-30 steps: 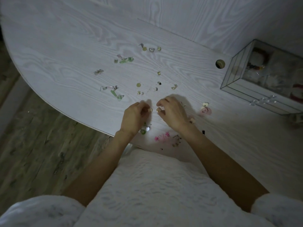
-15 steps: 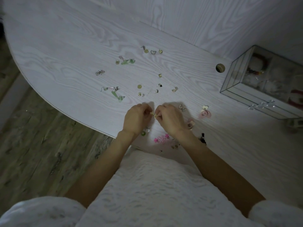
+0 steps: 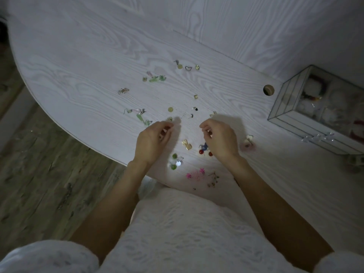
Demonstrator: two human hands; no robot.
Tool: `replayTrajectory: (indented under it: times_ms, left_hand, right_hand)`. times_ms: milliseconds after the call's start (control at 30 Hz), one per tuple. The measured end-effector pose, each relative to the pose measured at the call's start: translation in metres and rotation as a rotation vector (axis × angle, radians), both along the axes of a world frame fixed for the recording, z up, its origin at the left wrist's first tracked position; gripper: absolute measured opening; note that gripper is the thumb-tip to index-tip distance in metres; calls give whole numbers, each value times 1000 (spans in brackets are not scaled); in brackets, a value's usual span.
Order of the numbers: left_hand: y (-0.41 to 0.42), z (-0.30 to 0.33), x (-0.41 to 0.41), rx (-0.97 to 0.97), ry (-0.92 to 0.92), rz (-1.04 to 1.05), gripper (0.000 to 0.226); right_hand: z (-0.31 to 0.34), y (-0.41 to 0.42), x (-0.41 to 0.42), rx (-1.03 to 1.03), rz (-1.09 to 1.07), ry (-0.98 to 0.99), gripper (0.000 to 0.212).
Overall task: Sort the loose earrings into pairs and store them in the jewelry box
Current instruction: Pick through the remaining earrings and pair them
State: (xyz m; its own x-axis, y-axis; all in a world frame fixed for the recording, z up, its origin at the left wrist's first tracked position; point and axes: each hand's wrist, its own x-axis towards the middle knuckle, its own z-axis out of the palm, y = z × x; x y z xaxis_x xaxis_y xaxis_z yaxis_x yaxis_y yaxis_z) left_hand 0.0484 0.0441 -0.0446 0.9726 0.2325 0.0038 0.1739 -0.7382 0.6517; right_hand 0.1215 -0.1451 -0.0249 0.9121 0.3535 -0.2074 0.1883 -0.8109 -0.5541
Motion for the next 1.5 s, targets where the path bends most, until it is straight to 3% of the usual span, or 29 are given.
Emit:
replayTrajectory:
  times_ms: [200, 600, 767, 900, 1067, 1200, 1367, 1500]
  left_hand:
    - [25, -6, 38, 48, 59, 73, 23]
    - [25, -10, 74, -37, 217, 65, 11]
    - [26, -6, 82, -19, 293, 86, 15]
    - [26, -6, 83, -15, 337, 86, 12]
    - [28, -3, 84, -31, 288, 39, 7]
    - [25, 2, 80, -85, 268, 61, 9]
    - [28, 11, 59, -237, 153, 123, 7]
    - [28, 9, 14, -284, 167, 159, 6]
  right_hand:
    - [-1, 16, 38, -52, 112, -62, 23]
    - [-15, 88, 152, -85, 236, -317, 29]
    - [-22, 115, 182, -85, 334, -241, 18]
    - [-24, 116, 176, -158, 400, -244, 11]
    - [-30, 110, 148, -225, 582, -363, 15]
    - [-32, 105, 127, -243, 603, -361, 17]
    - [-20, 92, 97, -1, 489, -345, 19]
    - [-8, 70, 44, 193, 397, -257, 5]
